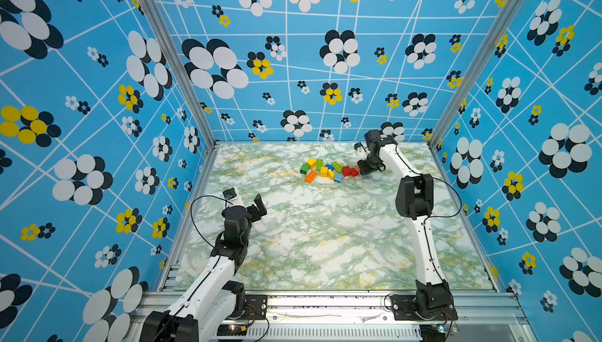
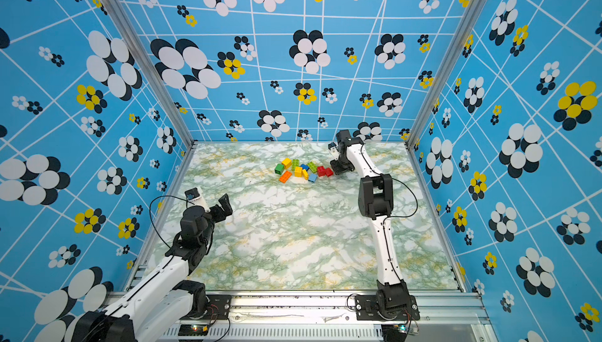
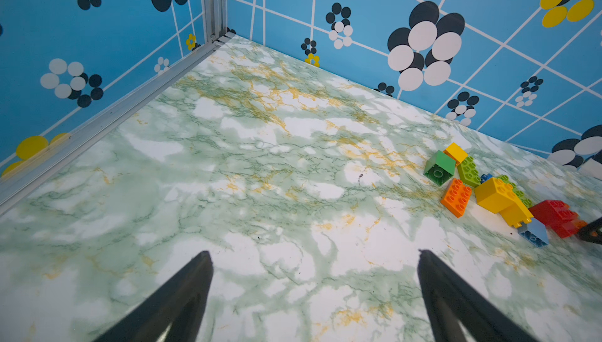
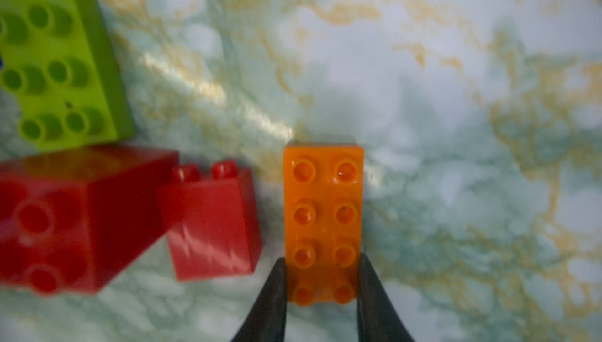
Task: Assemble the letter p with lego
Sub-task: Pick up the lego brick from the center of the board, then place the lego brick at the center of the board.
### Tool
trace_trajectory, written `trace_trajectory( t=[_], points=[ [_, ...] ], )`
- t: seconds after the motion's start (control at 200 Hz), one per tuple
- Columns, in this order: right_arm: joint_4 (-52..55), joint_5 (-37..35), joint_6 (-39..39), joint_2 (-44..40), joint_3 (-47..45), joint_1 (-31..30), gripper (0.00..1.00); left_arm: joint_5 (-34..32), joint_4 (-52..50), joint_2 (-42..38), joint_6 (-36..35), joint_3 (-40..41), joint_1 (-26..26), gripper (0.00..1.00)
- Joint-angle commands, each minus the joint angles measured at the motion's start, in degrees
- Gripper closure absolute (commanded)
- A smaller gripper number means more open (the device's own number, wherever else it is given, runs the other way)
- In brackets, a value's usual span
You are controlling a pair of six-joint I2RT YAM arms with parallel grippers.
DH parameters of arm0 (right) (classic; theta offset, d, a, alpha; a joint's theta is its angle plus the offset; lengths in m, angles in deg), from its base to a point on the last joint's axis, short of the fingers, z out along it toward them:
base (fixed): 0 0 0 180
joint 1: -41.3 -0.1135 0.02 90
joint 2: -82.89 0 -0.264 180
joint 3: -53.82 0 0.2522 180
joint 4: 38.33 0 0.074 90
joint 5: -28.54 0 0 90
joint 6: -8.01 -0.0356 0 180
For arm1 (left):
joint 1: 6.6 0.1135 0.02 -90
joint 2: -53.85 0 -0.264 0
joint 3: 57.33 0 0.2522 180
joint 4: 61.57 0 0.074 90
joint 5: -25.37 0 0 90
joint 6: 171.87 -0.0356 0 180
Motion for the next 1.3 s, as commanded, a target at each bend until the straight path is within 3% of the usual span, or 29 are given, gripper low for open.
trace_trajectory(
  t=[0.0, 0.23, 0.34, 0.535, 0.79, 1.134, 1.294],
  points=[
    [-6.33, -0.80, -4.56, -10.14, -9.68, -0.38, 0.85, -0.25, 1.22, 0.43, -0.83, -0.51, 0.34, 0.01],
    [-14.36, 1.05, -5.04, -29.09, -33.66, -2.83, 0.86, 1.90, 0.35, 2.57, -0.09, -1.80, 0.39, 0.01],
    [-16.02, 0.34, -1.63, -33.82, -39.37, -7.46, 0.85, 3.91, -0.56, 4.73, 0.11, -3.15, 0.29, 0.01],
    [-13.14, 4.01, 2.12, -33.16, -41.97, -17.69, 0.88, 6.28, -2.44, 8.22, 0.01, -5.65, 0.23, 0.01],
    [-13.37, 2.21, 5.03, -30.84, -45.90, -28.44, 0.88, 6.99, -2.56, 10.24, 0.15, -6.60, 0.21, 0.01],
    [-14.71, -2.26, 7.54, -27.83, -48.33, -33.16, 0.87, 6.98, -2.56, 10.34, 0.19, -6.63, 0.10, 0.01],
    [-14.70, -5.46, 8.07, -26.87, -48.72, -33.14, 0.81, 7.07, -2.73, 10.20, 0.22, -6.70, 0.08, 0.01]
  ],
)
